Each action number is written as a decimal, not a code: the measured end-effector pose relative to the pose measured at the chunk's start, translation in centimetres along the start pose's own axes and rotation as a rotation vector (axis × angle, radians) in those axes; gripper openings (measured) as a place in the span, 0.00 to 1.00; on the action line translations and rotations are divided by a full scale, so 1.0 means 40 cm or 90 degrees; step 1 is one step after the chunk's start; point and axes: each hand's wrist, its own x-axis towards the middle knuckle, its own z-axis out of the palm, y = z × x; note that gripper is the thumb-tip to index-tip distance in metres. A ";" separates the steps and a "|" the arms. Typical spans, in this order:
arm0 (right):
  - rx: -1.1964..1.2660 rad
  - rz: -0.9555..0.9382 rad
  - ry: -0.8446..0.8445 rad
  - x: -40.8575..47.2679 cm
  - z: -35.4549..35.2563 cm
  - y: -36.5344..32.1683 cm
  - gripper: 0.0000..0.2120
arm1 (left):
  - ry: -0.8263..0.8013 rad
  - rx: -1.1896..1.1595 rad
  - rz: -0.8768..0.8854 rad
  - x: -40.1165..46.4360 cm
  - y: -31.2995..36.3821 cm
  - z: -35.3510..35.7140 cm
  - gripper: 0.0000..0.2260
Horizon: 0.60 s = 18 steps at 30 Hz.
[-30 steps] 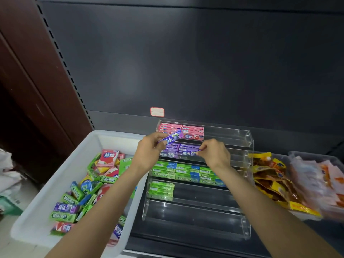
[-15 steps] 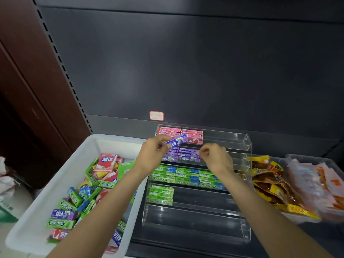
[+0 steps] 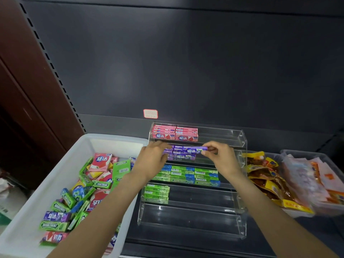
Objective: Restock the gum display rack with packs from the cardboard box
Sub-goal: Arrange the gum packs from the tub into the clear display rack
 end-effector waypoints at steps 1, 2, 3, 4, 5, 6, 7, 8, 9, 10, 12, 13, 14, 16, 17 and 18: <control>-0.027 0.003 -0.012 -0.002 0.005 0.009 0.08 | -0.021 0.030 -0.003 -0.003 -0.005 0.004 0.16; -0.051 0.000 -0.023 -0.003 0.011 0.015 0.08 | -0.041 0.053 -0.003 -0.006 -0.007 0.008 0.17; -0.071 -0.005 -0.034 -0.003 0.016 0.018 0.09 | -0.059 0.072 0.001 -0.008 -0.009 0.014 0.18; -0.088 -0.010 -0.043 -0.002 0.022 0.019 0.09 | -0.075 0.089 0.007 -0.009 -0.008 0.017 0.19; -0.102 -0.016 -0.050 -0.002 0.028 0.019 0.10 | -0.087 0.103 0.010 -0.009 -0.007 0.020 0.20; -0.113 -0.023 -0.056 0.000 0.033 0.019 0.11 | -0.095 0.116 0.012 -0.009 -0.007 0.022 0.20; -0.127 -0.032 -0.059 0.001 0.038 0.018 0.12 | -0.100 0.127 0.014 -0.009 -0.006 0.025 0.21; -0.143 -0.042 -0.058 0.002 0.042 0.016 0.13 | -0.104 0.136 0.016 -0.009 -0.007 0.027 0.21; -0.158 -0.051 -0.055 0.001 0.046 0.014 0.13 | -0.108 0.143 0.017 -0.010 -0.008 0.029 0.22; -0.164 -0.058 -0.051 0.001 0.049 0.011 0.13 | -0.109 0.148 0.018 -0.011 -0.009 0.032 0.22; -0.156 -0.067 -0.041 -0.002 0.051 0.003 0.14 | -0.108 0.147 0.015 -0.012 -0.011 0.034 0.22; -0.150 -0.071 -0.040 -0.003 0.051 0.000 0.13 | -0.107 0.143 0.013 -0.012 -0.012 0.035 0.22; -0.152 -0.078 -0.043 -0.005 0.053 -0.002 0.12 | -0.106 0.139 0.012 -0.011 -0.012 0.035 0.22; -0.175 -0.093 -0.051 -0.008 0.059 -0.003 0.09 | -0.103 0.131 0.009 -0.009 -0.009 0.035 0.21; -0.184 -0.097 -0.053 -0.010 0.062 -0.003 0.09 | -0.101 0.128 0.007 -0.008 -0.008 0.036 0.21; -0.192 -0.098 -0.054 -0.013 0.066 -0.003 0.09 | -0.100 0.127 0.004 -0.007 -0.008 0.038 0.21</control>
